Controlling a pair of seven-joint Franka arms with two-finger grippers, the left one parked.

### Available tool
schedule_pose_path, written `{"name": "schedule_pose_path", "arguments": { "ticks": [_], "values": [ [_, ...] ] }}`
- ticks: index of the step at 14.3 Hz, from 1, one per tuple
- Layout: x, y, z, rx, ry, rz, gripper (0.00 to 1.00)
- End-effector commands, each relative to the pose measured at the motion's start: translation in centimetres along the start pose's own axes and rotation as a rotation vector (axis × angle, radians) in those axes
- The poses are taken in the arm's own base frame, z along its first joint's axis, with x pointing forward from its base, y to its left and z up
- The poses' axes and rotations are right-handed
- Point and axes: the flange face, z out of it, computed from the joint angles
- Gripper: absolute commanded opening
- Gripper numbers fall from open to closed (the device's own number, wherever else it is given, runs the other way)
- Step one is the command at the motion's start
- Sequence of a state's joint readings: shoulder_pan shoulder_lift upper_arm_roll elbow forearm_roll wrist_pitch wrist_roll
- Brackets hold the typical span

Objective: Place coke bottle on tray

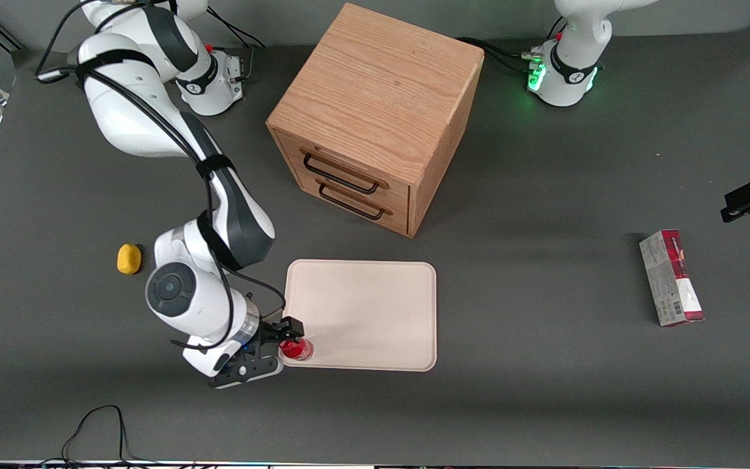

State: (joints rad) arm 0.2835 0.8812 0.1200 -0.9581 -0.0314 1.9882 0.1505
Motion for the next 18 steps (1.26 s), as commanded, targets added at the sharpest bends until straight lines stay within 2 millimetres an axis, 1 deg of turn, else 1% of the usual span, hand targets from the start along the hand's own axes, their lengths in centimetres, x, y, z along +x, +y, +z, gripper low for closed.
{"name": "schedule_pose_path", "arguments": {
  "ticks": [1, 2, 3, 4, 5, 7, 8, 9, 10, 11, 12, 13, 14, 15, 17, 18],
  "values": [
    [-2.7, 1.6, -7.4, -0.012, -0.048, 0.053, 1.0],
    [-4.4, 3.4, -9.4, -0.033, -0.066, 0.075, 1.0],
    [-6.4, 5.1, -11.7, -0.038, -0.074, 0.106, 1.0],
    [-8.6, 6.5, -13.5, -0.034, -0.082, 0.131, 1.0],
    [-11.1, 8.4, -15.5, -0.043, -0.085, 0.163, 1.0],
    [-16.4, 11.4, -18.8, -0.044, -0.086, 0.211, 1.0],
    [-19.0, 13.6, -20.3, -0.042, -0.082, 0.248, 1.0],
    [-21.5, 14.9, -21.4, -0.032, -0.081, 0.265, 1.0],
    [-23.9, 15.6, -22.2, -0.026, -0.083, 0.252, 1.0],
    [-25.9, 15.9, -22.9, -0.024, -0.084, 0.242, 1.0],
    [-27.4, 16.0, -23.7, -0.049, -0.099, 0.232, 1.0],
    [-28.2, 16.3, -24.3, -0.084, -0.132, 0.221, 1.0],
    [-28.6, 16.6, -25.0, -0.092, -0.149, 0.225, 1.0],
    [-28.7, 17.4, -26.0, -0.089, -0.153, 0.241, 1.0],
    [-27.7, 17.8, -27.1, -0.095, -0.142, 0.263, 1.0],
    [-26.7, 17.8, -27.4, -0.101, -0.137, 0.267, 1.0]
  ]
}}
